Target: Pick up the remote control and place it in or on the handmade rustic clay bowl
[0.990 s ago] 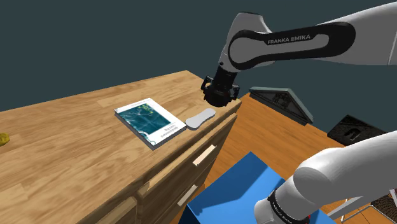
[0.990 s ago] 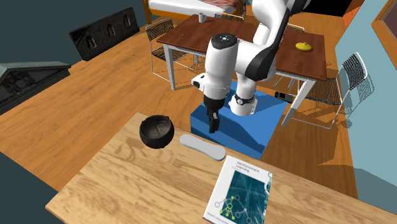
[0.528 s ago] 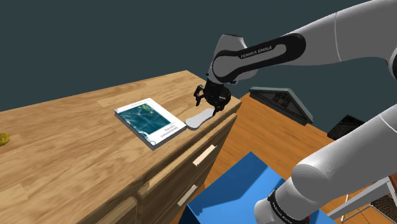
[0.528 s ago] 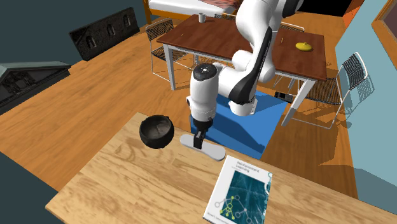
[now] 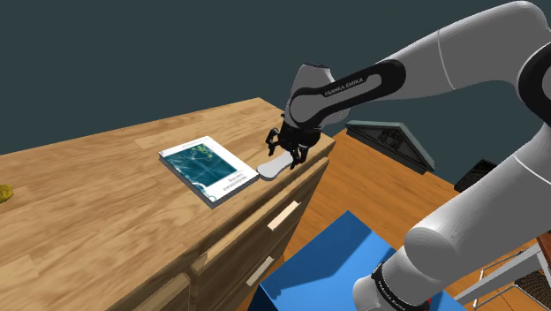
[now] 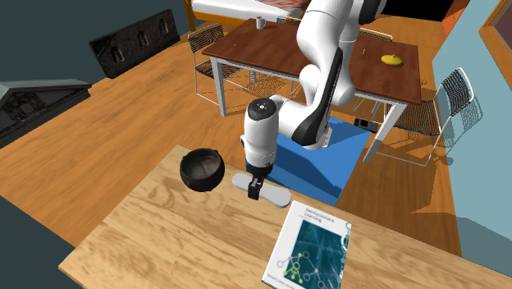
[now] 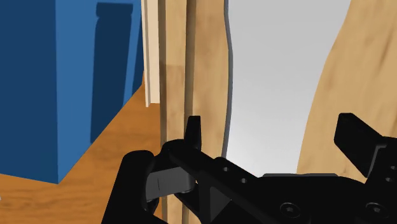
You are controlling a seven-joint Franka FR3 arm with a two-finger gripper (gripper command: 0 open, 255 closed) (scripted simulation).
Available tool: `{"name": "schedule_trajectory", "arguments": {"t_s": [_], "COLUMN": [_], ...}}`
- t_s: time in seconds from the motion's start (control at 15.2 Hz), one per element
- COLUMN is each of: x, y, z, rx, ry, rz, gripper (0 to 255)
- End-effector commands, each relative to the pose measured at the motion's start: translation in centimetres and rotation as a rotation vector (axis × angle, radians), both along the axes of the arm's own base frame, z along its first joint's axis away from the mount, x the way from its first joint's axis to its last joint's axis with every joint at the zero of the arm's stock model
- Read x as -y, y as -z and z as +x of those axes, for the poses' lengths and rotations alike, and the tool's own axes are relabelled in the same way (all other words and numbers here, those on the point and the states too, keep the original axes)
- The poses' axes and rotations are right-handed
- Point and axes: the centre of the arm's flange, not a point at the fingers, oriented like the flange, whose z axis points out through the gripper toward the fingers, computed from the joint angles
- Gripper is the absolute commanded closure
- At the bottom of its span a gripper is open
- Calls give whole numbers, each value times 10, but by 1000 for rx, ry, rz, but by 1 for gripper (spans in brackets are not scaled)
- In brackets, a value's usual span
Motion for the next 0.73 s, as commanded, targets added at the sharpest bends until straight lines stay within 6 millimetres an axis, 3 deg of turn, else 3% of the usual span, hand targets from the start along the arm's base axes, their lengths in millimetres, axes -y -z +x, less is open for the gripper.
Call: {"name": "schedule_trajectory", "arguments": {"t_s": [0.0,0.4,0.46,0.66], "x": [0,0,0,0], "y": [4,4,4,4], "z": [-1,-1,-1,-1], "rx": [1,1,1,1], "ry": [0,0,0,0], "rz": [0,0,0,0], "gripper": [0,0,255,255]}}
